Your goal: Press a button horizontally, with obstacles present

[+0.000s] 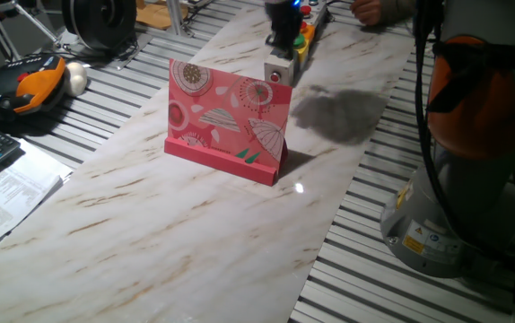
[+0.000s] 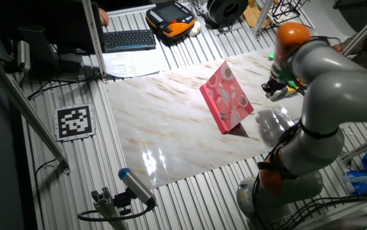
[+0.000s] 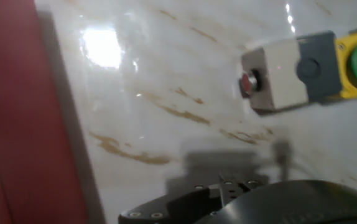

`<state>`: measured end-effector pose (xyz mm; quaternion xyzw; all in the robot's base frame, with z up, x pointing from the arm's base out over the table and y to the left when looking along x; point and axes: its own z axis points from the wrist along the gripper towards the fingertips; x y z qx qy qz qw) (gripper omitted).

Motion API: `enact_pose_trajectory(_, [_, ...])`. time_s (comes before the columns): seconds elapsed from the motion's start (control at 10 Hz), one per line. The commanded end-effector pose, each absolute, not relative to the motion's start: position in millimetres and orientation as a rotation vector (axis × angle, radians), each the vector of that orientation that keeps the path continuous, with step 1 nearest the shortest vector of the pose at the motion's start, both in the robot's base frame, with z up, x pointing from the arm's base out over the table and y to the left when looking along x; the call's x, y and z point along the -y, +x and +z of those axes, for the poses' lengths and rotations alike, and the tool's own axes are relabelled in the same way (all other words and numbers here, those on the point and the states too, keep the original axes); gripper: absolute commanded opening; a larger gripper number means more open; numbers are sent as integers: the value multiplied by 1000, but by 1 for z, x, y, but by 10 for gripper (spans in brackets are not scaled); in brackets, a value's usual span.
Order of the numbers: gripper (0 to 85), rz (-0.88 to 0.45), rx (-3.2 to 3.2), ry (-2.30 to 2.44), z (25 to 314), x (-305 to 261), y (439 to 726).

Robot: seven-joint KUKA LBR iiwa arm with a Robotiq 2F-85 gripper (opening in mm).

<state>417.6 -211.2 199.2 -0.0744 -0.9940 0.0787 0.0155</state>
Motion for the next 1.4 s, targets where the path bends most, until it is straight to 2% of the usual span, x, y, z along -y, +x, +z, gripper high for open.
enact_pose_trajectory(0.0, [0,262,3094,-231,212,212,418])
enact_pose_trajectory(0.4, [0,262,3101,-242,210,228,432])
enact_pose_trajectory(0.6, [0,319,3162,-153,210,228,432])
enact_pose_trajectory(0.7, [0,233,3184,-72,210,228,432])
enact_pose_trajectory(0.8, [0,93,3166,29,210,228,432])
enact_pose_trajectory(1.1, [0,35,3108,77,210,228,432])
enact_pose_trajectory(1.3, [0,58,3100,-24,210,228,432])
